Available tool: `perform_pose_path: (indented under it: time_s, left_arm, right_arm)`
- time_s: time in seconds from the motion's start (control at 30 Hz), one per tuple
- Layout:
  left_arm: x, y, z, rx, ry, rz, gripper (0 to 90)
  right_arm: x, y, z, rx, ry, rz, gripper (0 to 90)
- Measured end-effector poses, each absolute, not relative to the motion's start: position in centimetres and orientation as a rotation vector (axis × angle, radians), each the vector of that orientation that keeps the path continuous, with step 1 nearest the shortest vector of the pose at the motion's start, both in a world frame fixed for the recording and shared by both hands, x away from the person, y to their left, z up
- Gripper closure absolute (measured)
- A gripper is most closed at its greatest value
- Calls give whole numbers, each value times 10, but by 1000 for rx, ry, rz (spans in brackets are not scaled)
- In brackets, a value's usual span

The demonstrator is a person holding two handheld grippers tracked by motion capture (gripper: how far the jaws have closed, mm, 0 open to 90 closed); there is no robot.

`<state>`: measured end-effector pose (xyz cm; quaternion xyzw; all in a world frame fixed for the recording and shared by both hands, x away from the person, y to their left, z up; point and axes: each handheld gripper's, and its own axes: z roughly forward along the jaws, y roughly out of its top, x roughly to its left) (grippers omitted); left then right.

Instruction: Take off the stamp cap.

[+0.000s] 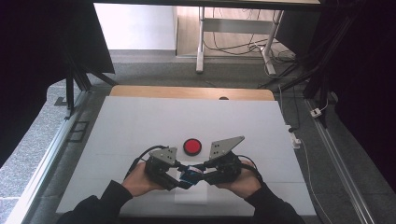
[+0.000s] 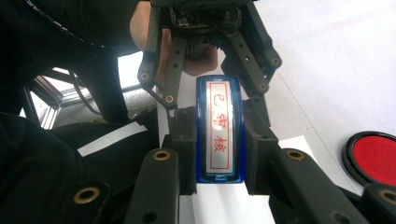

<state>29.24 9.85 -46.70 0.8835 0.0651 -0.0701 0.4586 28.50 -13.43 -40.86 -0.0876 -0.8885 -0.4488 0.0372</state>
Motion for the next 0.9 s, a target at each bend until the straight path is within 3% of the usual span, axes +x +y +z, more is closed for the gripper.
perform_pose_path:
  time_s: [0.43, 0.9]
  left_arm:
    - [292, 102, -466, 2093, 126, -234, 639]
    - [290, 105, -463, 2051, 49, -244, 684]
  right_arm:
    - [286, -138, -407, -275, -2696, -1402, 707]
    - [288, -141, -404, -253, -2611, -1431, 708]
